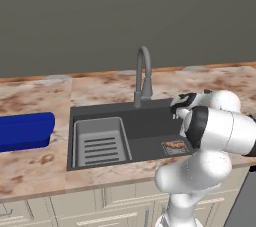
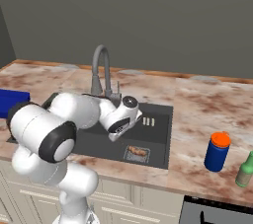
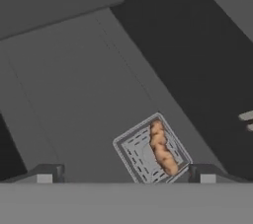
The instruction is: Pick up all produce items and place them in the sink. Turn on the sink faucet to wash them. Then turn the sink off and put them in the tray.
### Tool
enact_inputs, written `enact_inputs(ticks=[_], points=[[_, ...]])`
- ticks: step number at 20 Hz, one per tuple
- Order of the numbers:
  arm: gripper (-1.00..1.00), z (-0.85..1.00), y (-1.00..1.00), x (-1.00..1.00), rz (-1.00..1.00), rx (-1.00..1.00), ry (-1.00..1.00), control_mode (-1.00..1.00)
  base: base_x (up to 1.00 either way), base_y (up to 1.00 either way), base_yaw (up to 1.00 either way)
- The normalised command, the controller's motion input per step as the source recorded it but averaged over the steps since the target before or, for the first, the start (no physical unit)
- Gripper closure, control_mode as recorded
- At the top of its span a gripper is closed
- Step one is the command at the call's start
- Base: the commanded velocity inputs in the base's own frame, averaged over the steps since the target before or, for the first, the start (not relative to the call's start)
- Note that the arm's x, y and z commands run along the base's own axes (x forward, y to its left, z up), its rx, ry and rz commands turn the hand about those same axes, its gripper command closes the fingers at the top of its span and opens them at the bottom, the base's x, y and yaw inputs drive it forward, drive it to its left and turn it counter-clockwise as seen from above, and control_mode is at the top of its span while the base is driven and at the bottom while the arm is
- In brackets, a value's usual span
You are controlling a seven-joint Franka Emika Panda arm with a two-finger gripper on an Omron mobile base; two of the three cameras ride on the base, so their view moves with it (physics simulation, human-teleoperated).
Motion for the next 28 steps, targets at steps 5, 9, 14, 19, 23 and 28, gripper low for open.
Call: enact_inputs(ticks=[5,9,14,19,23,28], points=[[-1.00,0.84,0.06,-0.24,-0.13,0.04,0.00,-1.00,0.00,0.00,0.00],[-1.00,0.78,0.00,-0.35,-0.13,0.05,-0.03,-1.00,0.00,0.00,0.00],[-1.00,0.74,0.01,-0.42,-0.12,0.06,-0.08,-1.00,0.00,0.00,0.00],[-1.00,0.65,0.06,-0.48,-0.09,0.06,-0.10,-1.00,0.00,0.00,0.00],[-1.00,0.50,0.03,-0.47,-0.07,0.08,-0.10,-1.00,0.00,0.00,0.00],[-1.00,0.03,-0.10,-0.11,0.00,0.12,-0.01,-1.00,0.00,0.00,0.00]])
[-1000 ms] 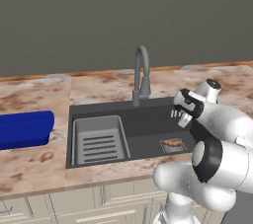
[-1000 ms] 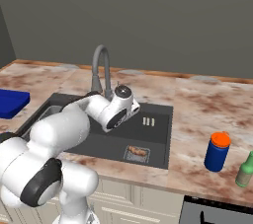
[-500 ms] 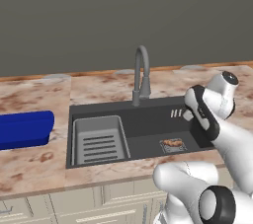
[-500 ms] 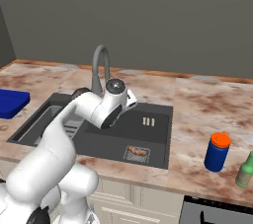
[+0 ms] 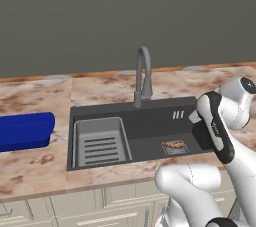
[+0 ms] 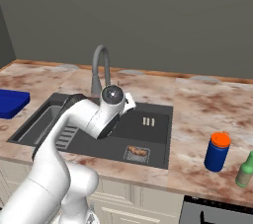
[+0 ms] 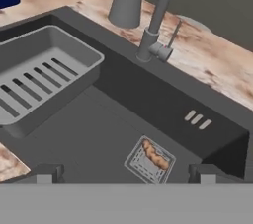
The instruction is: Pick up all produce items and place them in the sink. Turn on the sink faucet to wash them. Then turn the sink off and put them in the tray.
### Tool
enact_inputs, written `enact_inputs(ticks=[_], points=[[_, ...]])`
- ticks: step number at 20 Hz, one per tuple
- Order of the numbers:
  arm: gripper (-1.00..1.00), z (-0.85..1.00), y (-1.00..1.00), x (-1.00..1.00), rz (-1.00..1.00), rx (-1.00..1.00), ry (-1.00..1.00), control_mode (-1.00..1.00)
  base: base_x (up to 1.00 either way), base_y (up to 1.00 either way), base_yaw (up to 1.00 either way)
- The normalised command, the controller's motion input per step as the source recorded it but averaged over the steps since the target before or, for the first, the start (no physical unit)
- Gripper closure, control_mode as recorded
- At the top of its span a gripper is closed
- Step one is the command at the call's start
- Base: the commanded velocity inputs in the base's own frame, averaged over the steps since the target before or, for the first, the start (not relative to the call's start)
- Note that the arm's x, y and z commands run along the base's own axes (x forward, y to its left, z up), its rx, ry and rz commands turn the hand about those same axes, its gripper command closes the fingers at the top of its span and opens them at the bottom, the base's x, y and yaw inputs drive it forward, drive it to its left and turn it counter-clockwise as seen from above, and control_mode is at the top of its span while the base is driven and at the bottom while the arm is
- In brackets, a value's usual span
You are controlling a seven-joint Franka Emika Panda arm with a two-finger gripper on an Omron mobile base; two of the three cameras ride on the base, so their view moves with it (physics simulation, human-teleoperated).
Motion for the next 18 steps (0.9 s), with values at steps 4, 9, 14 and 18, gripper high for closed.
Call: enact_inputs(ticks=[4,9,14,18], points=[[-1.00,0.07,-0.03,-0.04,0.00,0.08,-0.03,-1.00,0.00,0.00,0.00],[-1.00,0.21,0.00,-0.03,0.00,0.05,-0.11,-1.00,0.00,0.00,0.00],[-1.00,0.13,0.00,0.00,0.01,0.06,-0.11,-1.00,0.00,0.00,0.00],[-1.00,0.01,0.00,0.07,0.02,0.07,-0.11,-1.00,0.00,0.00,0.00]])
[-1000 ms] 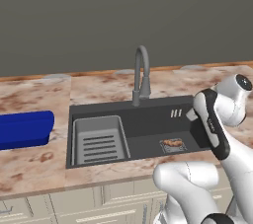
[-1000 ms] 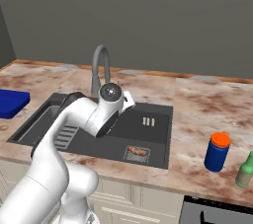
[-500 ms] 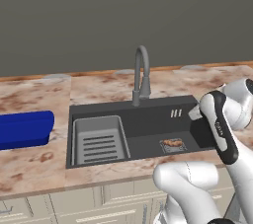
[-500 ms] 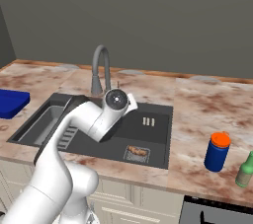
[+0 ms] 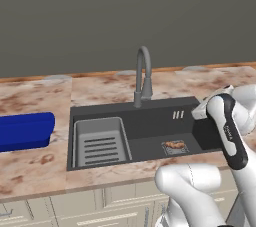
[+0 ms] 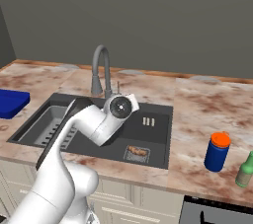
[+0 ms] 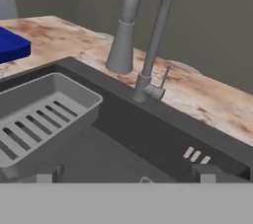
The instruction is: Pick up all produce items and place them in the sink. Turn on the sink faucet to wash them. Then turn the sink off and put them in the tray.
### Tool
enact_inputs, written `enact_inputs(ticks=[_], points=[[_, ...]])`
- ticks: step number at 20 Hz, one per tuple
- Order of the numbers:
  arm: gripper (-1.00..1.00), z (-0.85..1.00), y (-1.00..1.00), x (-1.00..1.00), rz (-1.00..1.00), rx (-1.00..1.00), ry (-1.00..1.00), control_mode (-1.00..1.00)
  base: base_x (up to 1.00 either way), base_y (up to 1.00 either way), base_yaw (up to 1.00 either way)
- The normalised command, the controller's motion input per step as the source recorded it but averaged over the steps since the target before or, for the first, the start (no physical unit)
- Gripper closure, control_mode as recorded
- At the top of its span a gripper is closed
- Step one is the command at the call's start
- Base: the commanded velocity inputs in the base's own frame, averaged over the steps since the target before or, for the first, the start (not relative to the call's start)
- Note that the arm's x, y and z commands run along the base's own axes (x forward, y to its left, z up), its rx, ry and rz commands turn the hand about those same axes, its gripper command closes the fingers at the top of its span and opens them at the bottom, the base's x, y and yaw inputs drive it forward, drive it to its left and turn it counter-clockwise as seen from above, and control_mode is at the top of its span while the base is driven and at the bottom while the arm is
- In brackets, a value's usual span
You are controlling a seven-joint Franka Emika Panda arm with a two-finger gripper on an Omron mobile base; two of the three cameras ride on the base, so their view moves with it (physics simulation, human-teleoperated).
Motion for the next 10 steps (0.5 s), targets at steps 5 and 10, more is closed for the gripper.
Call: enact_inputs(ticks=[5,10], points=[[-1.00,0.00,0.06,0.18,0.04,0.07,-0.08,-1.00,0.00,0.00,0.00],[-1.00,0.00,0.08,0.24,0.05,0.06,-0.06,-1.00,0.00,0.00,0.00]])
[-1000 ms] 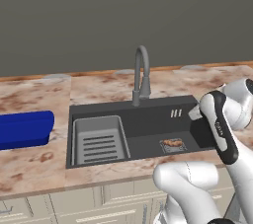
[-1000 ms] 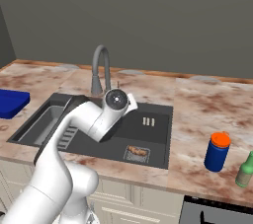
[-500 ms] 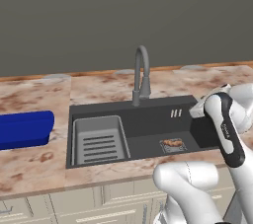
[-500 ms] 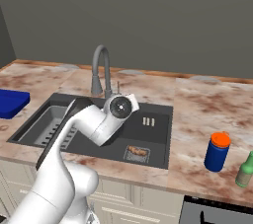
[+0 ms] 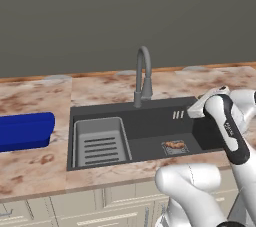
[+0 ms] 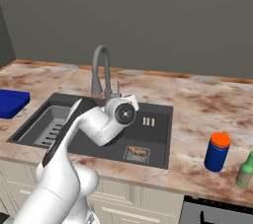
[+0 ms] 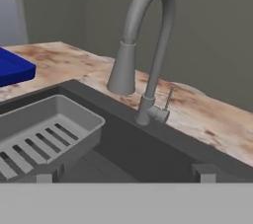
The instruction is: Pick up all produce items and place them in the sink. Turn on the sink faucet to wash them. Then turn the sink off and put them in the tray.
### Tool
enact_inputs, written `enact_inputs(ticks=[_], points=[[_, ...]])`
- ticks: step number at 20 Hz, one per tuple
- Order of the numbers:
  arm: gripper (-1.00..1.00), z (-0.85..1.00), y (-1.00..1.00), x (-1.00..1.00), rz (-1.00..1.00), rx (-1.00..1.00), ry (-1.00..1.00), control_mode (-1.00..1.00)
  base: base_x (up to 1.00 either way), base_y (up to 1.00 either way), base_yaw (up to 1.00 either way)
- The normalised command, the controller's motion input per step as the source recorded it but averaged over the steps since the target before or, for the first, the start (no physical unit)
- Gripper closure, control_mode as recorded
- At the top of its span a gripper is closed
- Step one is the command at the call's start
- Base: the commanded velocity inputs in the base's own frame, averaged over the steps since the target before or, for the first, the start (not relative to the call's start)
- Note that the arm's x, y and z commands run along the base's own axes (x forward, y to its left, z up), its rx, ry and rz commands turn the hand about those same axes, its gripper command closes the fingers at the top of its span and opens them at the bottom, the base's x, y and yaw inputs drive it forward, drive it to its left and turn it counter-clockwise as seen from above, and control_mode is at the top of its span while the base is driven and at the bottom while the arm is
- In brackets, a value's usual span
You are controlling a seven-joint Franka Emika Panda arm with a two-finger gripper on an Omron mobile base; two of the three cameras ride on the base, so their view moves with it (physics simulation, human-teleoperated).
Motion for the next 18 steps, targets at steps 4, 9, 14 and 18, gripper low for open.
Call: enact_inputs(ticks=[4,9,14,18], points=[[-1.00,0.00,0.01,0.31,0.06,0.04,-0.05,-1.00,0.00,0.00,0.00],[-1.00,0.00,0.02,0.38,0.05,0.01,-0.06,-1.00,0.00,0.00,0.00],[-1.00,0.00,0.07,0.41,0.06,0.00,-0.07,-1.00,0.00,0.00,0.00],[-1.00,0.00,0.11,0.50,0.07,0.00,0.00,-1.00,0.00,0.00,0.00]])
